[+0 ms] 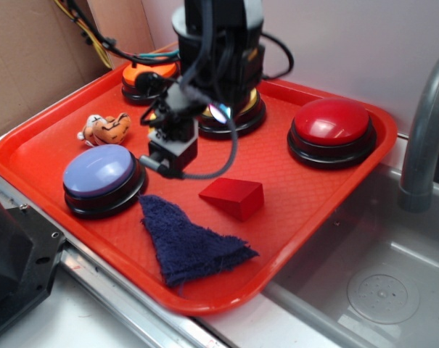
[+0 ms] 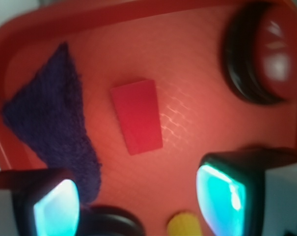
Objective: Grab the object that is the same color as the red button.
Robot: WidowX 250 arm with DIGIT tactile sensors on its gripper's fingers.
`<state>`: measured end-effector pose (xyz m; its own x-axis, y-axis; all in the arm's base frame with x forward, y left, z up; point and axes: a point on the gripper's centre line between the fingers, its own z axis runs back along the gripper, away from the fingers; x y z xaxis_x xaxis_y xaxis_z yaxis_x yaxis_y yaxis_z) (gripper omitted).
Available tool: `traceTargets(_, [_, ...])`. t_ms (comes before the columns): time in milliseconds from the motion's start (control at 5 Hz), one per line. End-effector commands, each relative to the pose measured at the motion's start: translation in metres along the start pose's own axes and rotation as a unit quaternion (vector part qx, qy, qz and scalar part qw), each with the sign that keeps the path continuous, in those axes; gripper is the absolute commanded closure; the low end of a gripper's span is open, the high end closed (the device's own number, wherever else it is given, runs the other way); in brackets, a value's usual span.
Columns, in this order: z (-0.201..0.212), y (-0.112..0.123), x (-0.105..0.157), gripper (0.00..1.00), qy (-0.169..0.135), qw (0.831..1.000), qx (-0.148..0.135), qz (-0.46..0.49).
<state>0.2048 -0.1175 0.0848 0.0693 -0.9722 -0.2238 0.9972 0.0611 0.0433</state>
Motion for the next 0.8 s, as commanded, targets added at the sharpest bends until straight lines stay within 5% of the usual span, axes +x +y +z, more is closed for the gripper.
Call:
traceTargets(0, [-0.025, -0.014, 0.01, 0.0, 0.003, 0.999, -0.023, -0.027])
traceTargets(600, [-0.061, -0.007, 0.043, 0.07, -0.014, 0.998, -0.022, 0.049])
